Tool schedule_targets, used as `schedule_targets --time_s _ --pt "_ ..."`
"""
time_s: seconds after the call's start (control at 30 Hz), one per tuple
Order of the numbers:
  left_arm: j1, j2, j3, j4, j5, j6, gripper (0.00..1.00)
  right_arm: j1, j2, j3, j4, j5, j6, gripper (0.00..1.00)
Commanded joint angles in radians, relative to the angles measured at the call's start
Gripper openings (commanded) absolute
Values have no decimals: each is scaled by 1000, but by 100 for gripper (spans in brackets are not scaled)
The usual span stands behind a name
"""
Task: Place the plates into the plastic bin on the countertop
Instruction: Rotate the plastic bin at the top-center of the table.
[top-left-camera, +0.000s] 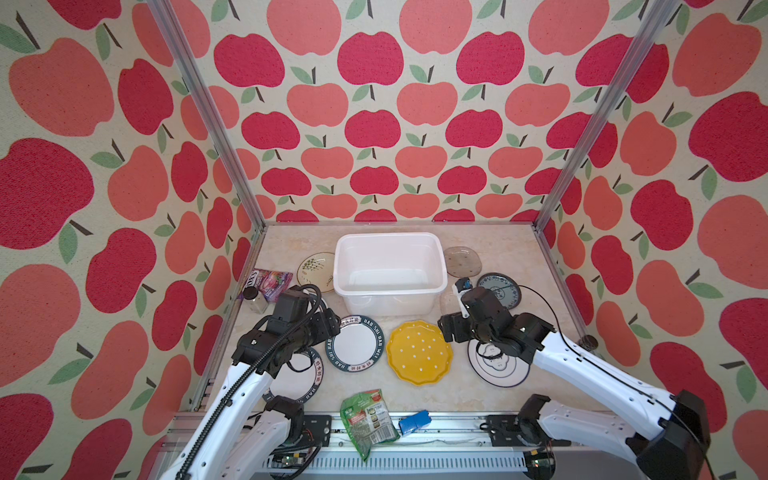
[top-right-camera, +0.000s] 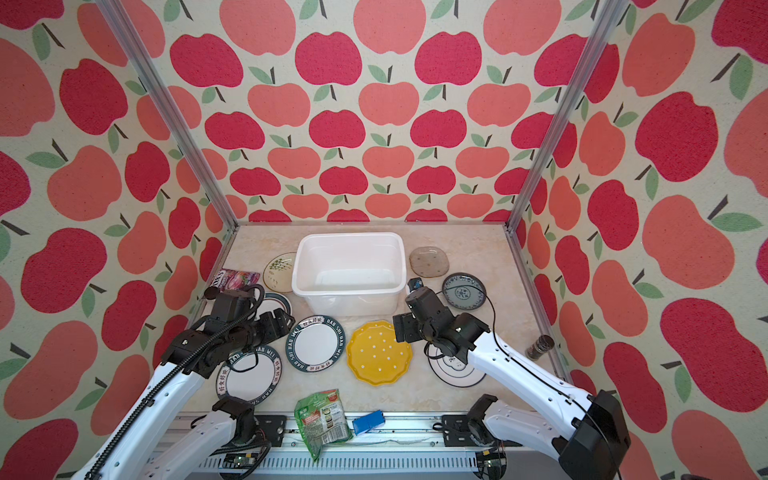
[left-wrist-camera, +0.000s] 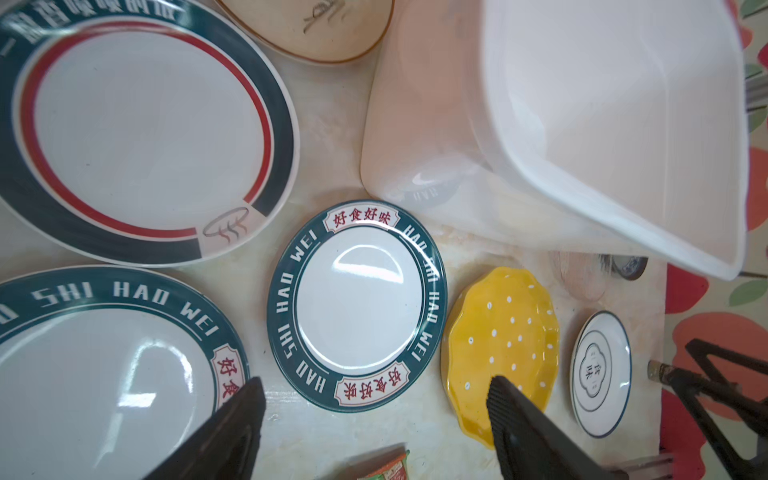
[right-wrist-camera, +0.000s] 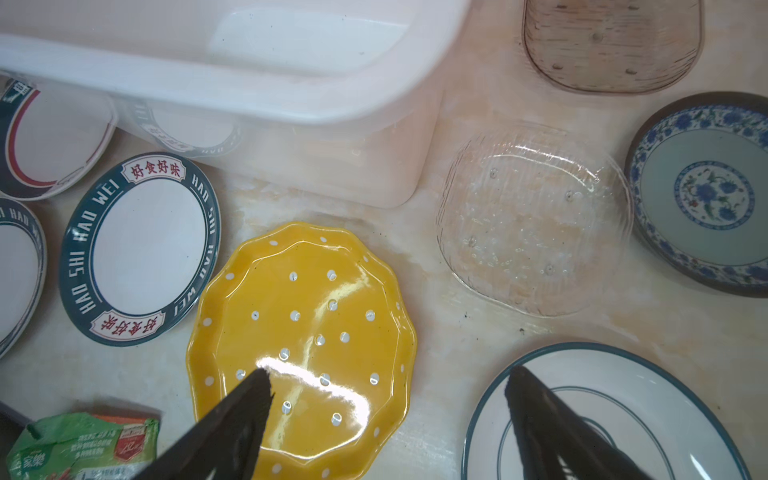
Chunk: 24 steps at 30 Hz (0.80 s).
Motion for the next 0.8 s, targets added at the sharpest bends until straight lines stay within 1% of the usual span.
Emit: schedule_targets --time_s 0.0,0.07,0.13,0.17,0.27,0.33,0.5,0.57,0.67,0.77 --pt "-144 90 -2 55 -79 -67 85 -1 19 -1 -82 -70 74 84" --pt "-208 172 20 97 -95 -44 84 -6 30 -20 -84 -95 103 79" --pt "-250 255 44 157 -82 -17 84 -9 31 -55 -63 -135 132 73" --pt "-261 294 54 184 -70 -2 84 -13 31 -70 -52 -153 149 68" --pt "-276 399 87 233 -48 27 84 -22 30 -120 -30 -200 192 59" --pt "-276 446 104 255 -36 40 84 -21 35 -140 -28 -211 211 49" --pt "-277 503 137 284 -36 73 84 -21 49 -185 3 -250 255 47" --pt "-276 511 146 281 -37 78 84 -21 56 -190 2 -247 263 46" --pt "-280 503 137 281 -21 77 84 -21 65 -194 6 -250 268 45" --pt "-308 483 115 292 -20 71 84 -21 77 -215 30 -261 286 45"
